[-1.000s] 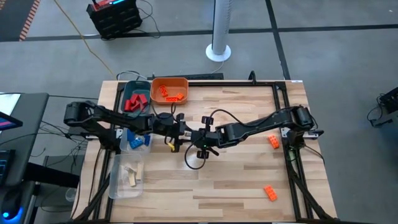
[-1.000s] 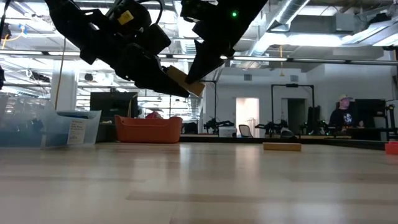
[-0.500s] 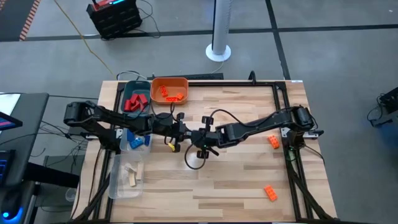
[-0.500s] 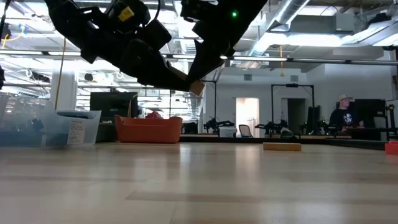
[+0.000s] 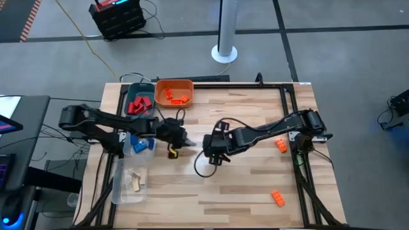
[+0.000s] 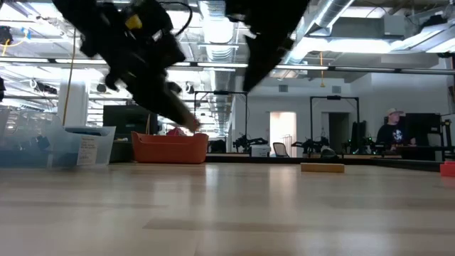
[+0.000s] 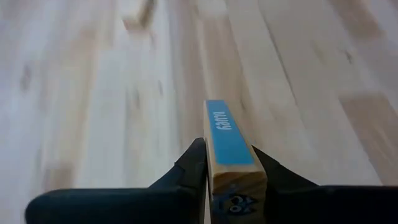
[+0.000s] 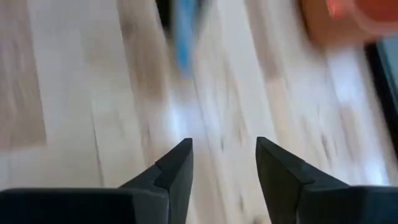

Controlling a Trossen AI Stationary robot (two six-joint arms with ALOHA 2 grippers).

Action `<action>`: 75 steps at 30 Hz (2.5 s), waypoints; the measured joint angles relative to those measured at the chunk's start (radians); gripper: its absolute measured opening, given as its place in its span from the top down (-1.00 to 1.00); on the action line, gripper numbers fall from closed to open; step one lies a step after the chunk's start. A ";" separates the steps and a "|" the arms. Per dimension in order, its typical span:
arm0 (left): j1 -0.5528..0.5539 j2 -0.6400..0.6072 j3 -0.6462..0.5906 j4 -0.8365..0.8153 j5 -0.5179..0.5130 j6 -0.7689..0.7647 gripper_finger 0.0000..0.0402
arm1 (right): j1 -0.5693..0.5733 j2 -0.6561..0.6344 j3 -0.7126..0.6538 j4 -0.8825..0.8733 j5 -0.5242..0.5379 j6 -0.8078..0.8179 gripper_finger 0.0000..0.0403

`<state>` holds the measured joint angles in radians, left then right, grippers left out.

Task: Sort blocks
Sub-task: Put the wooden brown block into the bottom transparent bin

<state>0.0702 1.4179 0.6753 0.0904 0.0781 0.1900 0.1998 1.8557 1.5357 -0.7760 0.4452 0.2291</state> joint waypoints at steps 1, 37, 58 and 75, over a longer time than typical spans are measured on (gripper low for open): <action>-0.010 -0.031 0.023 -0.107 -0.001 -0.012 0.72 | 0.009 0.000 0.004 -0.045 0.002 0.030 0.12; -0.601 -0.405 0.107 -1.288 0.051 -1.002 0.57 | 0.226 0.001 -0.164 -0.128 0.185 0.421 0.15; -0.591 -0.302 0.352 -1.330 -0.152 -0.827 0.16 | 0.133 -0.111 -0.333 -0.371 0.182 0.498 0.15; -0.591 -0.301 0.367 -1.060 -0.730 -0.444 0.16 | -0.215 -0.698 -1.030 0.549 -0.028 0.170 -0.19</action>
<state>-0.5205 1.1168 1.0424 -0.9695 -0.6519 -0.2544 -0.0156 1.1581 0.5058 -0.2266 0.4176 0.3987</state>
